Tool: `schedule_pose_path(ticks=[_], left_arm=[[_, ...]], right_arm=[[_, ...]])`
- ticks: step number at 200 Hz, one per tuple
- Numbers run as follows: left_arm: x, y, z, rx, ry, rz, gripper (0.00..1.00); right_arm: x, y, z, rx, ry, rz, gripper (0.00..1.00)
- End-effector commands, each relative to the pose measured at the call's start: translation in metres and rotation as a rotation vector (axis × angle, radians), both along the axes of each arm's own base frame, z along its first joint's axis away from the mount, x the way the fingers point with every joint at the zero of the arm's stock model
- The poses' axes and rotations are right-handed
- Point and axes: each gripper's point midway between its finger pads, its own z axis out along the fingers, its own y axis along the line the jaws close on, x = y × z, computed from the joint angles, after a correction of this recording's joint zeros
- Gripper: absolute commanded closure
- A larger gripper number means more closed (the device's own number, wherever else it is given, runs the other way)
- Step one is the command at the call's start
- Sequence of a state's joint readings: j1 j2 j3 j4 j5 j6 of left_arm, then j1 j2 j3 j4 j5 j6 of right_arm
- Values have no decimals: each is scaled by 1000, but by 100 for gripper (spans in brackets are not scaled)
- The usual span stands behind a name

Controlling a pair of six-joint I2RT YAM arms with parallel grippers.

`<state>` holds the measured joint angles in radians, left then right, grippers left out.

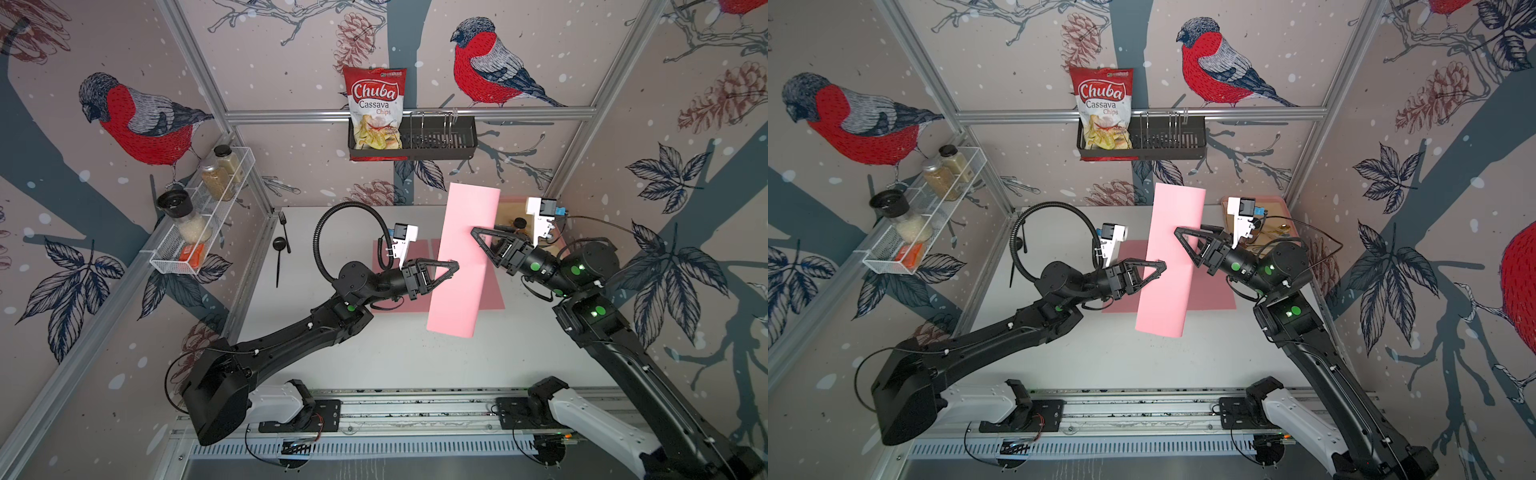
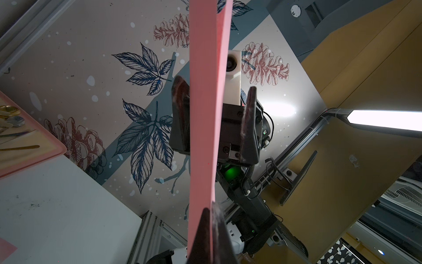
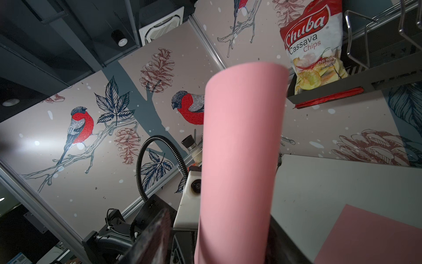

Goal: Fold the rectangular paper in half along the long edge
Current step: Fold the paper.

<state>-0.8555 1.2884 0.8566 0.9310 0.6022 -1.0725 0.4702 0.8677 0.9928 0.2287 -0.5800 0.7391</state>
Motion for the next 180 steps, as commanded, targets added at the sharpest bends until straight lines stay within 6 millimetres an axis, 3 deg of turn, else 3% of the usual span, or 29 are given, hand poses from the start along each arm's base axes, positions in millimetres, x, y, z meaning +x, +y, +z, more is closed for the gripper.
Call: schedule_pose_path(ticks=[1, 35, 118, 180], left_arm=[[-5, 3, 10, -42, -40, -5, 99], [-5, 4, 9, -41, -39, -1, 98], [-5, 3, 9, -42, -40, -5, 95], [-6, 3, 10, -43, -40, -8, 80]], right_arm=[[5, -10, 9, 20, -32, -79, 39], [7, -13, 9, 15, -34, -103, 41], [7, -13, 9, 16, -41, -105, 63], [7, -15, 9, 24, -47, -115, 68]])
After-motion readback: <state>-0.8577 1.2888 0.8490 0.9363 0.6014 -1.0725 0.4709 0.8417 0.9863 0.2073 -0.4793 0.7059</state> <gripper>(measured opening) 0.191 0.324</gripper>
